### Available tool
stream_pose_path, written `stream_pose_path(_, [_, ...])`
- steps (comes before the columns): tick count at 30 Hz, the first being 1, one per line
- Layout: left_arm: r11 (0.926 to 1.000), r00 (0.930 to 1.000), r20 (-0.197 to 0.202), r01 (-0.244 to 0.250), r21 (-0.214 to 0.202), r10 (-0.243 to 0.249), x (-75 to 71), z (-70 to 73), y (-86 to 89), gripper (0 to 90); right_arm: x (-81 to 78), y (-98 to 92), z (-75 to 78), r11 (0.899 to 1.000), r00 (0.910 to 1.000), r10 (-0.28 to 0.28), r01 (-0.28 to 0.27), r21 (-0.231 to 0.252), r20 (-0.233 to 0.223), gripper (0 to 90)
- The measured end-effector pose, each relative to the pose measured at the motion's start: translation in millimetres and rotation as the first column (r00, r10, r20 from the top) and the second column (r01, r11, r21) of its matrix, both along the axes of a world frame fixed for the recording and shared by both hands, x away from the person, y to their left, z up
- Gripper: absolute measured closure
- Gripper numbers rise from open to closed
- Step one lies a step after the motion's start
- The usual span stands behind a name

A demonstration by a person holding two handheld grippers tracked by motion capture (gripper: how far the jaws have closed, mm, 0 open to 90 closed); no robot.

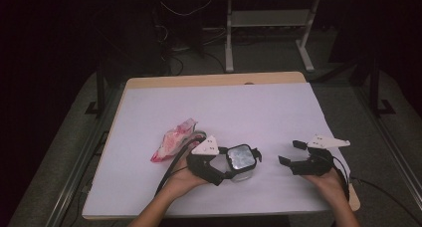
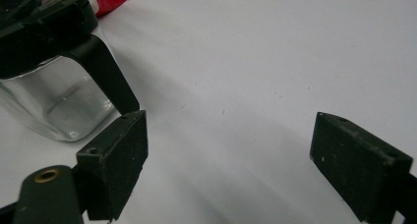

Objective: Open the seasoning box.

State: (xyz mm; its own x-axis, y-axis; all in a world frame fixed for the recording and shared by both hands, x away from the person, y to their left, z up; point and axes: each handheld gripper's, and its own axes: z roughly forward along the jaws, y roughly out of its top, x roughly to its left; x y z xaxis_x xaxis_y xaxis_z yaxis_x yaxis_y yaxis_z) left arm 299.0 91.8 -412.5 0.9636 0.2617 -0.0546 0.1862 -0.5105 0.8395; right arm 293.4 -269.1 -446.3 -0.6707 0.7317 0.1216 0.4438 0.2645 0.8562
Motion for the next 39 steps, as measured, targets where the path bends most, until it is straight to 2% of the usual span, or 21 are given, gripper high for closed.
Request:
stream_pose_path(6, [1.0, 0.9999, 0.015, 0.003, -0.005, -0.003, -0.5, 4.1, 1.2, 19.8, -1.3, -1.8, -0.2, 1.0, 1.0, -0.009, 0.009, 0.0, 0.001, 14.1])
stream_pose_path(20, [0.9983, 0.9998, 0.018, 0.009, -0.057, -0.008, -2.1, 14.8, 5.1, 24.5, -0.5, -0.3, -1.8, 1.0, 0.9999, -0.005, 0.005, -0.009, -0.009, 14.2])
stream_pose_path(22, [0.9977, 0.9998, 0.014, 0.014, -0.067, -0.014, -2.3, 15.3, 5.4, 25.8, -0.5, -0.3, -1.7, 1.0, 1.0, -0.006, 0.005, -0.007, -0.007, 14.2])
stream_pose_path(23, [0.997, 0.9998, 0.012, 0.017, -0.076, -0.017, -2.9, 16.1, 4.9, 29.2, -0.3, -0.5, -1.5, 1.0, 1.0, -0.002, 0.002, -0.01, -0.007, 14.2])
stream_pose_path(24, [0.9974, 0.9994, 0.028, 0.025, -0.067, -0.023, -2.1, 16.3, 4.5, 29.6, -0.3, -0.4, -1.7, 1.0, 1.0, -0.001, 0.001, -0.01, -0.008, 14.2])
stream_pose_path(26, [0.9978, 0.9993, 0.032, 0.023, -0.062, -0.021, -2.6, 16.1, 3.9, 31.1, -0.2, -0.4, -1.9, 1.0, 1.0, -0.001, 0.001, -0.009, -0.009, 14.2])
stream_pose_path(34, [0.9979, 0.9981, 0.062, 0.01, -0.064, -0.006, -0.7, 15.6, 2.0, 49.8, -0.5, -0.6, -1.7, 1.0, 1.0, -0.001, 0.001, -0.007, -0.008, 14.2])
stream_pose_path(36, [0.9975, 0.9986, 0.053, 0.009, -0.07, -0.005, -0.1, 15.8, 1.3, 55.3, -0.5, -0.3, -1.7, 1.0, 1.0, -0.001, 0.001, -0.008, -0.008, 14.2])
stream_pose_path(39, [0.9974, 0.9984, 0.057, 0.002, -0.072, 0.002, 0.4, 17.9, -0.2, 71.1, -0.6, -0.5, -1.5, 1.0, 1.0, -0.001, 0.001, -0.006, -0.009, 14.2])
